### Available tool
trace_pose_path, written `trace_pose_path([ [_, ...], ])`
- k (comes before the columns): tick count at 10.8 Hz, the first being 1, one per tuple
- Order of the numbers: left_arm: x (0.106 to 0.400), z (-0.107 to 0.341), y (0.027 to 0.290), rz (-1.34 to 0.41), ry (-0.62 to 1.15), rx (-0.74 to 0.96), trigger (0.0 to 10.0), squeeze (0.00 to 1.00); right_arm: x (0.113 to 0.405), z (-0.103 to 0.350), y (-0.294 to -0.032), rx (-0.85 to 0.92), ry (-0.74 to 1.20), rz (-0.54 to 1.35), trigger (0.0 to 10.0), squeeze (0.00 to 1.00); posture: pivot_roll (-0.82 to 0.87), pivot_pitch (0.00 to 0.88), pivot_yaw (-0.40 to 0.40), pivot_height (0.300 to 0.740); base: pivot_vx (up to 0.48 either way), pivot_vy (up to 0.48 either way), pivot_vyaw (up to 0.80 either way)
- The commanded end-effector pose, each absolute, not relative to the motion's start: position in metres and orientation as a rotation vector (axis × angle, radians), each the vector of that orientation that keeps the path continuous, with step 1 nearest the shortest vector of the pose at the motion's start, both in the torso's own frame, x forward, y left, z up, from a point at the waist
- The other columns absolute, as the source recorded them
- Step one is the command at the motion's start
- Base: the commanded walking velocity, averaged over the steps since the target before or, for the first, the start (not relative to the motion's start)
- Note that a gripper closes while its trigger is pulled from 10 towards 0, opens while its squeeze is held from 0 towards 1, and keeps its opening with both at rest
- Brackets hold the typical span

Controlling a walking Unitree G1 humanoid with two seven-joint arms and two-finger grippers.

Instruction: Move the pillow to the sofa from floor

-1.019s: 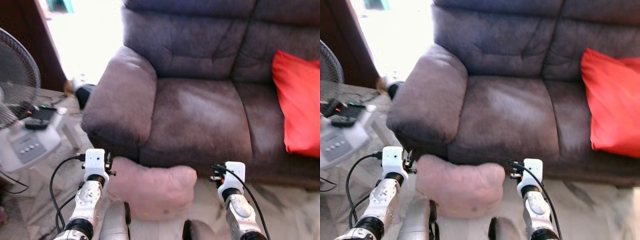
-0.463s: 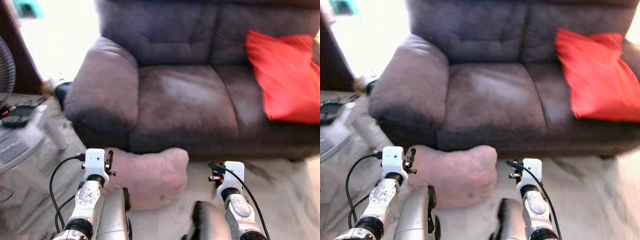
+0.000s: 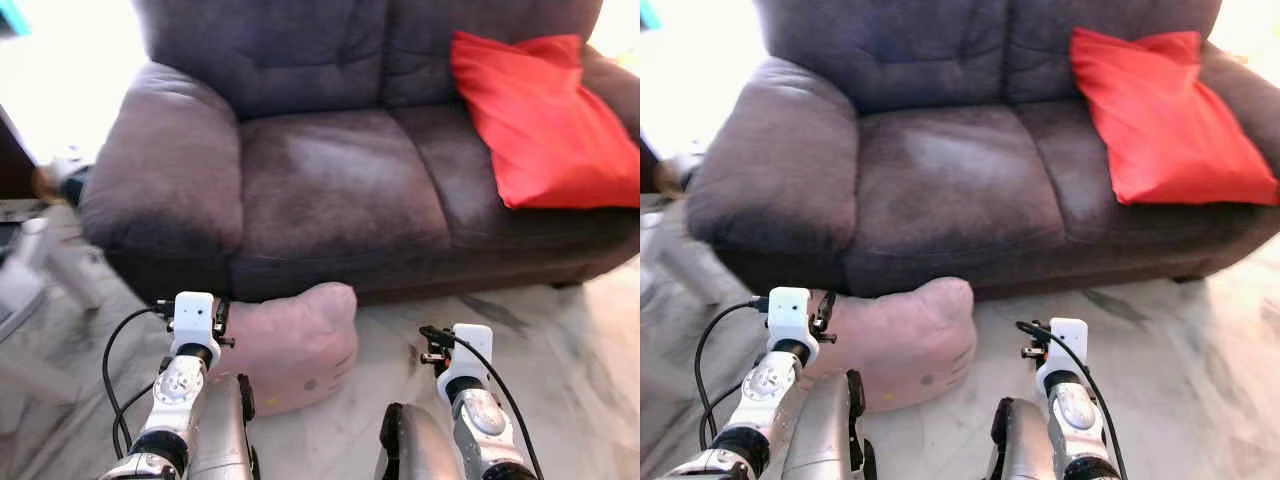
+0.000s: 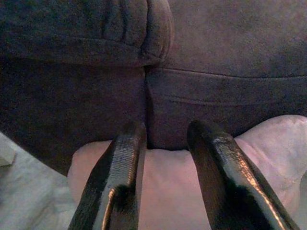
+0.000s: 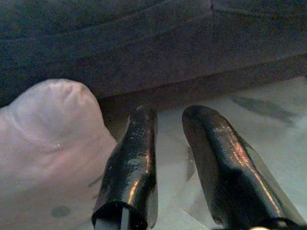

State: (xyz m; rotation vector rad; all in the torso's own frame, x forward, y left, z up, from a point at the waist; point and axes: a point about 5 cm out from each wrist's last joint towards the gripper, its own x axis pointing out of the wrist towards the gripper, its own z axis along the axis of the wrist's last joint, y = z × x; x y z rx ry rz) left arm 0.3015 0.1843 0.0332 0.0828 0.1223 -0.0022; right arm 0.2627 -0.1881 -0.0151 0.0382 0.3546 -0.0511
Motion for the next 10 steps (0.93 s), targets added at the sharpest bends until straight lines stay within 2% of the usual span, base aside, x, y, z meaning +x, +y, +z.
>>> trace_pose_path([
  [1,0.3006,0.0298,0.1861,-0.001,0.152,0.089,10.0,0.00,0.2623,-0.0160,-0.1852,0.045,0.360,-0.042,10.0,0.00,0.07,0.086,-0.053,0.561,0.000,0.000,0.55],
  [4,0.3009,0.0293,0.1879,0.005,0.161,0.092,10.0,0.00,0.2618,-0.0165,-0.1834,0.053,0.360,-0.032,10.0,0.00,0.07,0.095,-0.052,0.561,0.000,0.000,0.80],
  [10,0.3030,0.0304,0.1892,0.007,0.168,0.097,10.0,0.00,0.2608,-0.0185,-0.1848,0.062,0.379,-0.045,10.0,0.00,0.07,0.114,-0.052,0.561,0.000,0.000,0.00],
])
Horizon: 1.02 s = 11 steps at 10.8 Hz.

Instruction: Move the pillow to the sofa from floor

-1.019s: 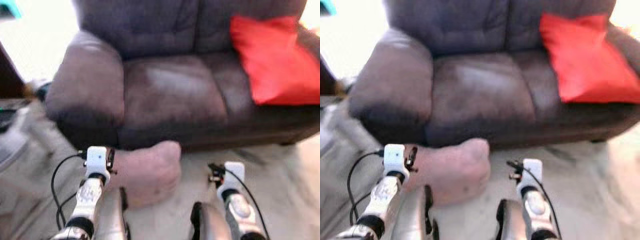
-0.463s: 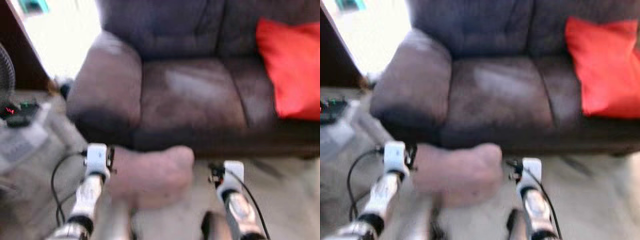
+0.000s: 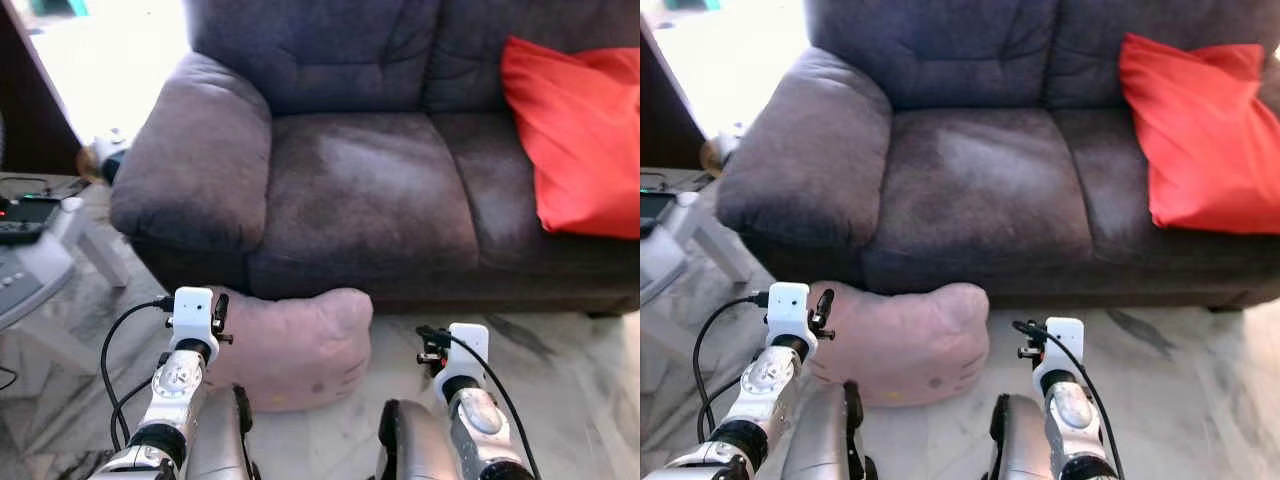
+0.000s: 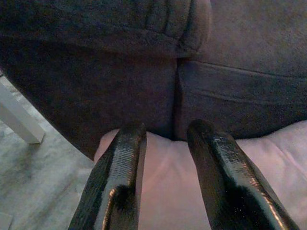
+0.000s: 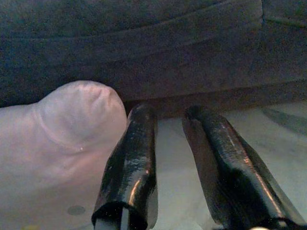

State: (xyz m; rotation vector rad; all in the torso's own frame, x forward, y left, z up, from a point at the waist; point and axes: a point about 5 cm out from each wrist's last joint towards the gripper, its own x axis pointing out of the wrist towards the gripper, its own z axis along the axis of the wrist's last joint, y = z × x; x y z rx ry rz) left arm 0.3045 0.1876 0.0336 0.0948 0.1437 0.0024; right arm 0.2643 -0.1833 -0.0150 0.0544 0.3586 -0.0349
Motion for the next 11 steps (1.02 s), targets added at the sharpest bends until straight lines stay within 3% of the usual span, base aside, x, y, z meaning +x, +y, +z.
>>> trace_pose_path([
  [1,0.3032,0.0305,0.1893,0.008,0.169,0.097,10.0,0.00,0.2606,-0.0189,-0.1849,0.066,0.382,-0.046,10.0,0.00,0.07,0.116,-0.051,0.561,0.000,0.000,0.00],
  [5,0.3023,0.0279,0.1890,0.010,0.186,0.081,10.0,0.00,0.2596,-0.0201,-0.1843,0.066,0.390,-0.044,10.0,0.00,0.07,0.096,-0.051,0.561,0.000,0.000,0.00],
  [11,0.3036,0.0278,0.1864,-0.001,0.196,0.077,10.0,0.00,0.2618,-0.0185,-0.1820,0.077,0.382,-0.038,10.0,0.00,0.07,0.086,-0.051,0.561,0.000,0.299,0.00],
])
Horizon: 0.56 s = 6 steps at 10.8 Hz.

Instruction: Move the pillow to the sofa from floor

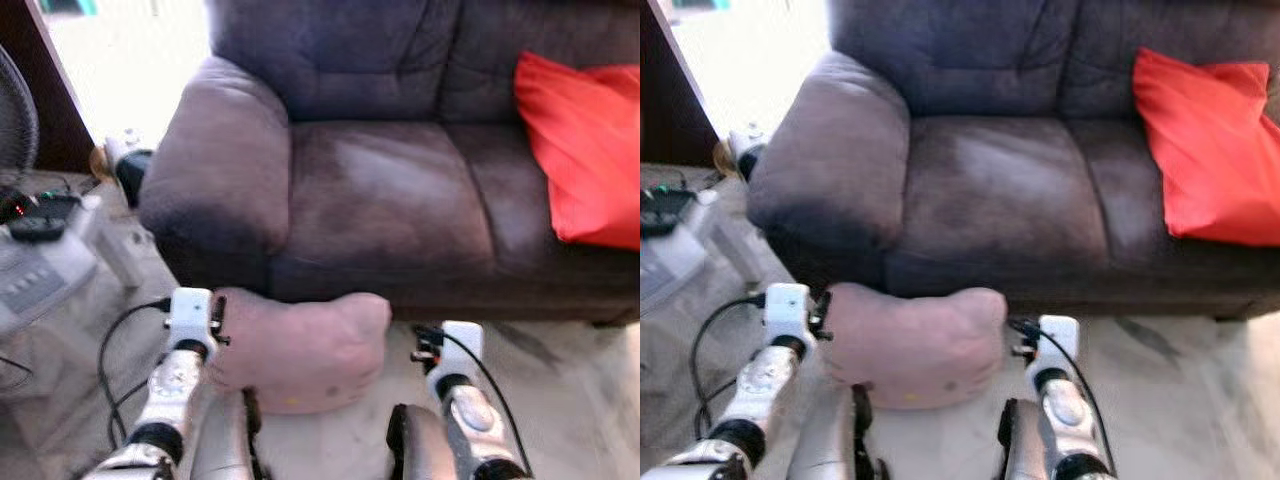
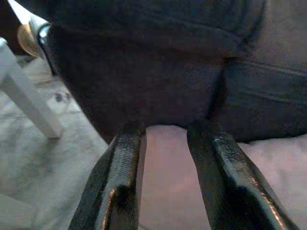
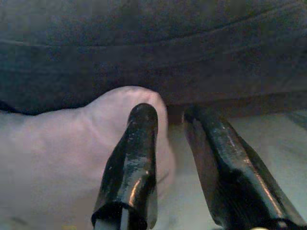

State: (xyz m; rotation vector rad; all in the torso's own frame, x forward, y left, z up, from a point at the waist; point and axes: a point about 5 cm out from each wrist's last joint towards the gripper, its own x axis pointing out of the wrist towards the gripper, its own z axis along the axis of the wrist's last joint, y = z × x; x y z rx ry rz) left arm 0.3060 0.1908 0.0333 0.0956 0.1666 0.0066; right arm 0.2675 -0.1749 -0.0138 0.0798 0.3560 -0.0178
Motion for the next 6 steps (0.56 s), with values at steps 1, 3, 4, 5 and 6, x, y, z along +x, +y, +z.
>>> trace_pose_path([
  [1,0.3033,0.0276,0.1854,-0.007,0.195,0.086,10.0,0.00,0.2607,-0.0194,-0.1819,0.078,0.385,-0.040,10.0,0.00,0.07,0.087,-0.051,0.561,0.000,0.000,0.00],
  [3,0.3050,0.0297,0.1838,-0.014,0.186,0.087,10.0,0.00,0.2611,-0.0192,-0.1818,0.080,0.385,-0.042,10.0,0.00,0.07,0.088,-0.048,0.561,0.000,0.000,0.00],
  [4,0.3054,0.0302,0.1839,-0.016,0.185,0.089,10.0,0.00,0.2618,-0.0187,-0.1817,0.081,0.383,-0.042,10.0,0.00,0.07,0.089,-0.047,0.561,0.000,0.000,0.00],
  [5,0.3057,0.0306,0.1841,-0.017,0.184,0.093,10.0,0.00,0.2623,-0.0184,-0.1815,0.082,0.382,-0.042,10.0,0.00,0.07,0.091,-0.047,0.561,0.000,0.000,0.00],
  [6,0.3060,0.0310,0.1840,-0.019,0.182,0.101,10.0,0.00,0.2624,-0.0182,-0.1813,0.080,0.382,-0.040,10.0,0.00,0.07,0.092,-0.046,0.561,0.000,0.000,0.00],
])
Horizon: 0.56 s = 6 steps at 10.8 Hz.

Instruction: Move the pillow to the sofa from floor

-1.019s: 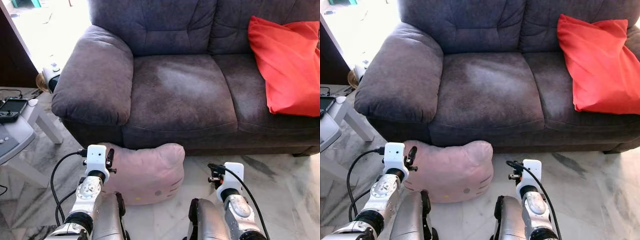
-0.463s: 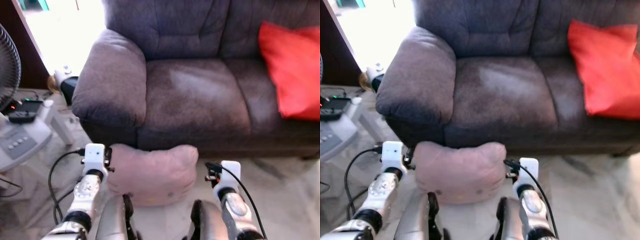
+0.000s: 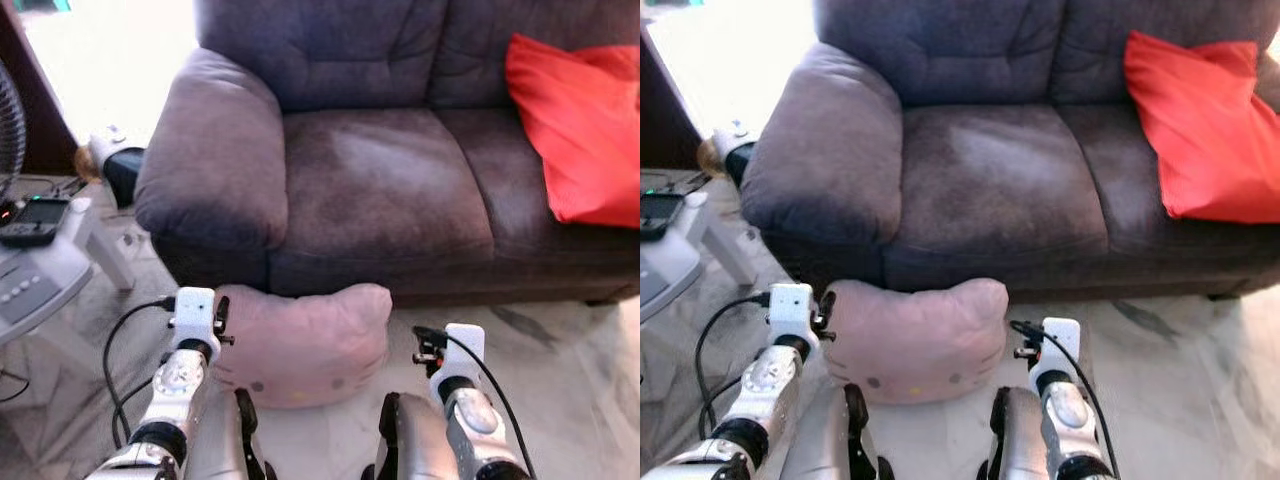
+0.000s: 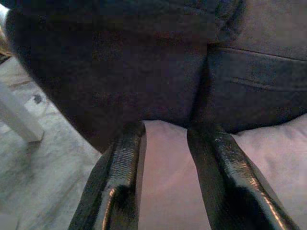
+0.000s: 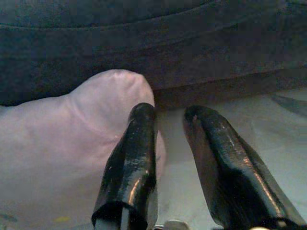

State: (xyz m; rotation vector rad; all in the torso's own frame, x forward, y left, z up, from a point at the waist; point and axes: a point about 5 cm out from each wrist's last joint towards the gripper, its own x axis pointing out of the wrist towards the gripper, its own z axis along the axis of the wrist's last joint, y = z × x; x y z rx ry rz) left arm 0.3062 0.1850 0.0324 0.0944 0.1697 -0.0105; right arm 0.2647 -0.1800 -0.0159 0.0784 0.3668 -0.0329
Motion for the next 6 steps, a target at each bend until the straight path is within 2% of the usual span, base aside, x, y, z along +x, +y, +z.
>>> trace_pose_path([
  [1,0.3061,0.0312,0.1840,-0.020,0.181,0.104,10.0,0.00,0.2625,-0.0182,-0.1813,0.079,0.382,-0.039,10.0,0.00,0.07,0.092,-0.046,0.561,0.000,0.000,0.00],
  [2,0.3063,0.0310,0.1835,-0.022,0.184,0.107,10.0,0.00,0.2610,-0.0194,-0.1804,0.061,0.387,-0.028,10.0,0.00,0.07,0.103,-0.045,0.561,0.000,0.000,0.46],
  [6,0.3057,0.0290,0.1826,-0.027,0.198,0.110,10.0,0.00,0.2609,-0.0190,-0.1835,0.059,0.384,-0.041,10.0,0.00,0.06,0.102,-0.046,0.561,0.000,0.000,0.00],
])
